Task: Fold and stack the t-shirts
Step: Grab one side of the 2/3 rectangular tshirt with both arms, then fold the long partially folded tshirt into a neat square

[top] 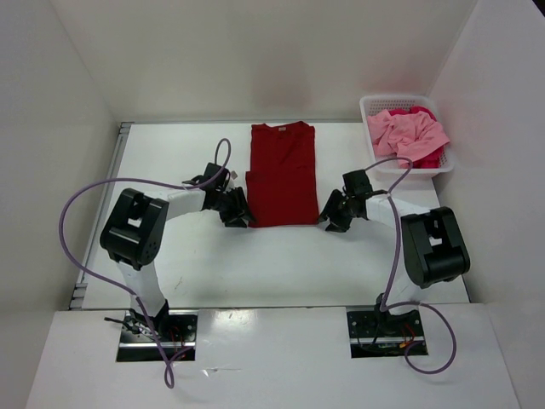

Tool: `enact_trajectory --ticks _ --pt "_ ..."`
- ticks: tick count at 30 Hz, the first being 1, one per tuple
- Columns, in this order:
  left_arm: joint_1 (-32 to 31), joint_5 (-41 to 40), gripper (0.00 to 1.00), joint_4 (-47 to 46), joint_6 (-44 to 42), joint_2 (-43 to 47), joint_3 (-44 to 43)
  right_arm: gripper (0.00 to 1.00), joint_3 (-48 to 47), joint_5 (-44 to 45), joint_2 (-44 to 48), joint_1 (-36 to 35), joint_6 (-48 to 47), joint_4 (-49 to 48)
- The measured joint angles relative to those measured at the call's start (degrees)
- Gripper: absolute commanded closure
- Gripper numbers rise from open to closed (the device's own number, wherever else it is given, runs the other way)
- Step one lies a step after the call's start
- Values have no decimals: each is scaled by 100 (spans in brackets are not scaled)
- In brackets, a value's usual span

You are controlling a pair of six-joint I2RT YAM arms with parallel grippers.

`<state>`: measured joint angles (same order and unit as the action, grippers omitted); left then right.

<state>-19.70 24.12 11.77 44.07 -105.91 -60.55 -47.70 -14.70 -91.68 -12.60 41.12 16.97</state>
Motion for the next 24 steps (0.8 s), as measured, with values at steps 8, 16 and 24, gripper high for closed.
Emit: enact_trajectory --ticks 8,16,24 --pt "0 92 63 -146 111 -105 2 53 39 -306 -326 0 146 -603" --pt "0 37 98 -170 133 -153 9 97 -68 -505 -684 0 234 -874" --pt "-15 90 100 15 -46 413 645 100 531 -389 101 -442 396 -601"
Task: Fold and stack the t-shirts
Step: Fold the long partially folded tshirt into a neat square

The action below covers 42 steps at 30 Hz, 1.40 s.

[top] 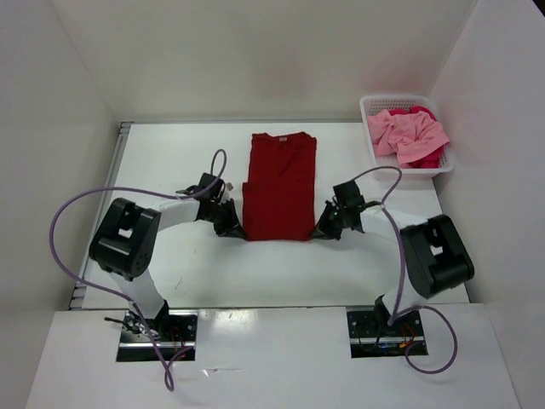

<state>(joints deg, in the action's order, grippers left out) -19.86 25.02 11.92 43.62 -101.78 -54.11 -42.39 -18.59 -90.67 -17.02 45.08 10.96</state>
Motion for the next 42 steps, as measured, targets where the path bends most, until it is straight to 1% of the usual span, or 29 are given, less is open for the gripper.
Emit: enact_trajectory --ticks 5,7,10,12,14,16,18,20,25,28,29,30,31,32,34,35,36,37,38,39,40,41,42 --pt "-68 90 100 1224 -404 1344 619 100 667 -101 1534 -1250 446 741" --pt "-81 131 100 1790 -481 1985 684 100 809 -203 2243 -1526 605 1165" --pt "-92 153 100 2586 -479 2868 485 100 763 -243 3086 -1488 737 1875" --pt "-37 164 100 3034 -463 2999 -15 100 463 -317 3165 -1248 667 2256" --pt "48 118 100 3139 -455 2763 -743 100 -31 -398 2855 -809 422 2428" --pt "129 68 100 2999 -444 2280 -1506 100 -614 -533 2310 -216 127 2337" --pt "188 26 100 2721 -439 1622 -2155 100 -1211 -610 1563 306 -149 2194" --pt "219 -87 100 2404 -428 737 -2883 100 -1893 -636 678 671 -385 1982" --pt "306 -455 100 1880 -385 -1495 -4677 100 -3539 -581 -1381 1016 -772 1690" --pt "444 -623 100 1657 -214 -2389 -5246 100 -4350 -590 -2369 1093 -874 1580" --pt "487 -684 98 1652 -129 -2601 -5403 100 -4562 -590 -2614 1097 -876 1526" --pt "538 -734 96 1606 -59 -2800 -5554 98 -4760 -601 -2830 1097 -870 1519" --pt "579 -785 90 1558 37 -2933 -5639 96 -4981 -616 -3029 1097 -866 1519" --pt "625 -820 90 1497 155 -3027 -5700 96 -5219 -616 -3220 1097 -846 1523" --pt "675 -894 86 1392 315 -3084 -5794 89 -5606 -610 -3499 1097 -780 1508" --pt "695 -933 76 1349 348 -3095 -5880 85 -5751 -597 -3585 1097 -734 1495" --pt "704 -986 71 1320 396 -3117 -6026 79 -5893 -579 -3652 1097 -693 1495" --pt "721 -1003 64 1268 452 -3126 -6175 79 -6011 -553 -3707 1097 -651 1486" --pt "734 -1003 50 1217 470 -3128 -6306 77 -6100 -501 -3729 1097 -623 1478" --pt "750 -994 44 1158 452 -3128 -6452 74 -6161 -446 -3731 1097 -595 1473" --pt "767 -973 39 1067 468 -3128 -6592 66 -6220 -398 -3731 1097 -568 1475" --pt "774 -962 36 986 433 -3119 -6662 62 -6277 -352 -3731 1093 -535 1473" --pt "798 -953 27 863 415 -3082 -6642 58 -6330 -299 -3731 1078 -546 1462"
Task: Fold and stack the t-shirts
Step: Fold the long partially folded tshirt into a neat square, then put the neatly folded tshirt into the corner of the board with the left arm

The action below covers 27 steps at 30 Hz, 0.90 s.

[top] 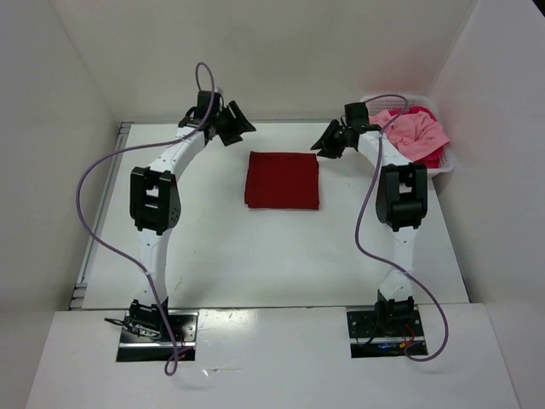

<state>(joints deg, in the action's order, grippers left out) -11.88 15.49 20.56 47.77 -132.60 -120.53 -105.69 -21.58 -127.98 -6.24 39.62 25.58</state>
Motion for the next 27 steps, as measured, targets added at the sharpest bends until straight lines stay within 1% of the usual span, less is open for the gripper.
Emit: enact_trajectory --ticks 1,2,3,4,6,8,10,11,13,15,18,19,20,21,23,24,25,27 --pt "15 11 25 -87 -35 61 109 53 -17 42 15 -13 -13 -4" --pt "44 35 23 -225 -83 195 385 51 -15 87 42 -17 -24 4" --pt "72 76 23 -321 -111 337 719 49 2 144 83 -24 -48 11" --pt "103 160 21 -461 -129 507 1145 44 96 177 166 -26 -79 -39" --pt "201 330 19 -577 -269 802 1967 41 531 260 509 -37 -140 -111" --pt "284 546 18 -623 -424 887 2531 41 1134 317 1012 -37 -197 -164" --pt "341 704 16 -664 -581 890 2922 44 1744 339 1554 -37 -247 -238" --pt "343 769 16 -643 -658 883 3062 44 2061 337 1856 -44 -267 -269" --pt "273 977 16 -680 -789 879 3171 44 2583 326 2387 -57 -291 -284" --pt "153 1088 21 -791 -890 841 3147 44 3080 291 2879 -79 -319 -422" --pt "-9 1300 32 -929 -968 651 3051 44 3729 236 3467 -101 -328 -490" --pt "-66 1379 39 -977 -988 570 2990 44 3901 225 3598 -101 -330 -544" --pt "-107 1443 55 -1008 -990 494 2911 44 4068 219 3718 -103 -326 -544" --pt "-157 1471 65 -1027 -979 409 2826 44 4205 212 3812 -103 -323 -549" --pt "-258 1495 80 -1008 -1005 214 2638 44 4411 201 3928 -103 -306 -546" --pt "-295 1478 91 -988 -988 138 2564 44 4472 197 3956 -101 -302 -542" --pt "-321 1475 94 -981 -953 98 2498 44 4520 188 3974 -103 -295 -544" --pt "-310 1408 98 -988 -835 98 2465 44 4538 184 3995 -103 -282 -546"
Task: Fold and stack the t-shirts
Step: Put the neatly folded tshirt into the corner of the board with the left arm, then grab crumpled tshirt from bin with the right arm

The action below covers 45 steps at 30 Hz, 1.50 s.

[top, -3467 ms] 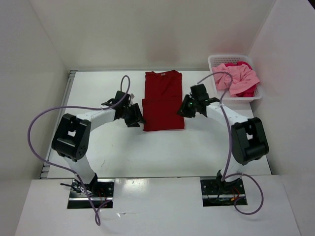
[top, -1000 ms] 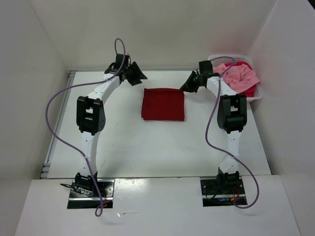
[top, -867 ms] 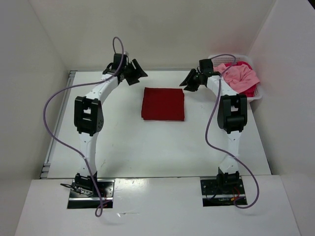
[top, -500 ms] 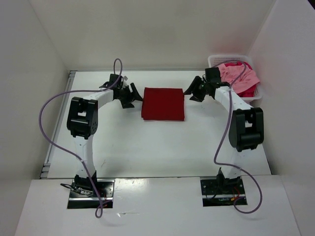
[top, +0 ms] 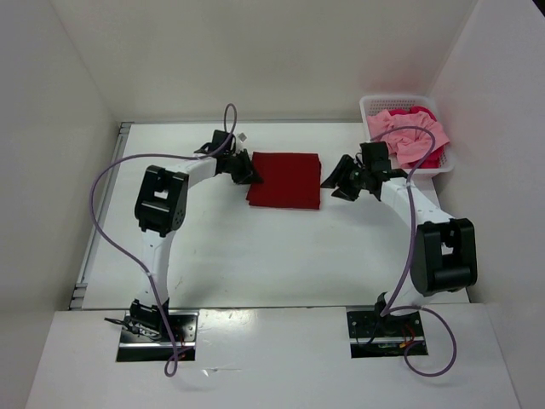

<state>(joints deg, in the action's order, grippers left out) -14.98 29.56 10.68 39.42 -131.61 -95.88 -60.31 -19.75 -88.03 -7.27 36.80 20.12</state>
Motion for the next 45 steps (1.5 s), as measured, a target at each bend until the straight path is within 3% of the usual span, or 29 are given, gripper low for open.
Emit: enact_trajectory --ticks 4,8,9,11,12,14,15,16,19,24,25,26,28,29,31,32,34,37,38,41,45 --pt "267 -116 97 -20 170 133 153 44 26 -35 107 0 -2 -22" --pt "1220 -321 94 2 284 717 721 44 184 -131 190 2 -7 -48" --pt "1574 -393 80 -44 317 951 942 44 212 -166 190 -4 -9 -44" --pt "2439 -516 70 -120 455 1432 1379 44 256 -219 190 -20 -31 -44" --pt "2830 -566 50 -223 529 1648 1578 44 256 -243 186 -37 -33 -44" --pt "3576 -756 40 -466 739 2100 2046 44 256 -286 160 -105 -55 -59" --pt "3875 -894 14 -544 837 2361 2326 44 256 -321 127 -164 -66 -63" --pt "4089 -1043 0 -623 931 2656 2634 44 254 -348 92 -240 -72 -70" --pt "4286 -1224 0 -595 1117 3375 3191 44 251 -442 -37 -459 -79 -83" --pt "4057 -997 2 -575 1014 3512 2973 44 179 -538 -157 -704 -92 -76" --pt "4026 -979 4 -570 1010 3571 3036 48 127 -544 -179 -713 -92 -76" --pt "4013 -973 7 -553 1008 3654 3134 51 63 -538 -188 -723 -98 -76" --pt "3982 -973 27 -474 994 3930 3394 61 -122 -476 -210 -723 -129 -44" --pt "3967 -984 36 -400 986 4065 3484 82 -258 -439 -238 -704 -155 -22" --pt "3845 -979 54 -306 894 4273 3534 93 -643 -382 -350 -638 -201 85" --pt "3707 -970 56 -321 855 4347 3534 99 -883 -352 -435 -549 -203 114" --pt "3254 -890 56 -348 796 4441 3534 99 -1464 -192 -636 -260 -216 214" --pt "2186 -767 56 -385 697 4446 3539 86 -2433 363 -970 343 -273 350" --pt "1740 -704 54 -387 680 4444 3554 70 -2739 575 -1075 538 -317 415" --pt "643 -507 50 -426 575 4444 3668 45 -3836 1145 -1606 1172 -470 588" --pt "-138 -389 47 -409 566 4433 3858 33 -4896 1910 -2413 1781 -656 894"
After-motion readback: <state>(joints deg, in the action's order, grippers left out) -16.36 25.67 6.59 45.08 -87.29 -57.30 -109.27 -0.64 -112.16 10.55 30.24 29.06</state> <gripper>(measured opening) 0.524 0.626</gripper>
